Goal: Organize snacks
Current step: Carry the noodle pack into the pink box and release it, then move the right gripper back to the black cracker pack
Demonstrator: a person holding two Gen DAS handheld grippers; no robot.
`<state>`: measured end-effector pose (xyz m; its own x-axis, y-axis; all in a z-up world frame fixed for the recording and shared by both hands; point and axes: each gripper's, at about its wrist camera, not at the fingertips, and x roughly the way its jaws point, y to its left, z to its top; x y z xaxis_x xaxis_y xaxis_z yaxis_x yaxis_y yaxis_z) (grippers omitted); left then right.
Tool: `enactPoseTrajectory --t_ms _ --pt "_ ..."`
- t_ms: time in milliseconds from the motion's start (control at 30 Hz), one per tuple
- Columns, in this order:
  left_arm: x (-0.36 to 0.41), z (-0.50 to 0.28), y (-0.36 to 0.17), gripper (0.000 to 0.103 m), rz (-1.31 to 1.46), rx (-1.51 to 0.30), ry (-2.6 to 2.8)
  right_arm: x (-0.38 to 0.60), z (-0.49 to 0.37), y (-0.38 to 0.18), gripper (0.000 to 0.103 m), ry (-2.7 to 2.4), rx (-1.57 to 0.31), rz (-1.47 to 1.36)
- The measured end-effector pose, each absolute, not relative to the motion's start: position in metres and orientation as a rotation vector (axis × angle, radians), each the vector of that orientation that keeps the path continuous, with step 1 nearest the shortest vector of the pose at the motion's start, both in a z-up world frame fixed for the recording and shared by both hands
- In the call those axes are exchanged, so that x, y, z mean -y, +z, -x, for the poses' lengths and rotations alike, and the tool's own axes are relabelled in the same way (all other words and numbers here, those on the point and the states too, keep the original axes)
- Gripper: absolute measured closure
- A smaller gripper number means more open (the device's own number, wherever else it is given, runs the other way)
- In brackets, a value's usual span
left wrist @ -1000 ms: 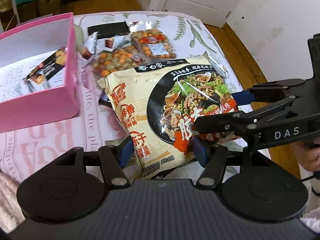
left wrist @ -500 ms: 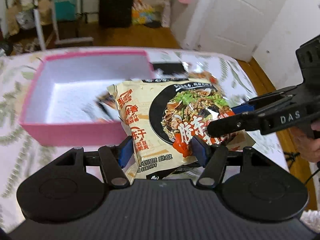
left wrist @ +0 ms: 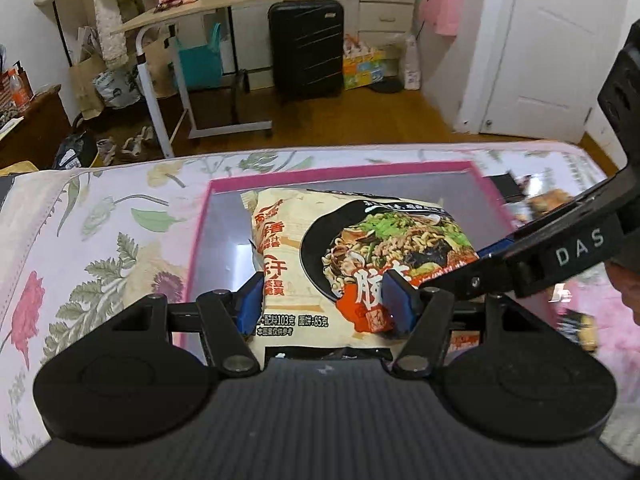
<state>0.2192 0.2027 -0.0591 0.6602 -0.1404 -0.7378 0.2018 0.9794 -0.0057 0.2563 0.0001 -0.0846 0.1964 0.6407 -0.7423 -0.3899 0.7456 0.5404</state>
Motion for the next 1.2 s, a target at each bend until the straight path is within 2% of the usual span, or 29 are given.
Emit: enactPoseTrajectory --t_ms 200,233,400,667,933,1200 --pt "-0.215 -0.249 -0.089 0.043 -0.109 -0.875 -0.157 -0.018 -0.279 -0.112 0.052 0.714 -1.195 -0.271" --pt "-0.214 -0.252 -0.094 0.041 -0.111 -0.881 -0.147 -0.019 -0.282 -0.116 0.052 0.71 -1.195 -0.267" --pt "-0.21 -0.253 -0.106 0.037 -0.158 -0.917 -0.1 -0.022 -0.282 -0.12 0.043 0.685 -1.193 -0.193" --pt "-0.221 -0.219 -0.071 0.037 -0.038 -0.923 -0.161 0.01 -0.24 -0.063 0.042 0.692 -1.076 -0.123" --pt "-0.185 -0.178 -0.021 0.041 -0.009 -0.888 -0.326 0.07 -0.165 -0.016 0.04 0.635 -0.919 -0.112" --pt "-0.113 -0.147 -0.005 0.041 -0.038 -0.854 -0.513 0.149 -0.103 -0.026 0.036 0.51 -0.891 -0.163"
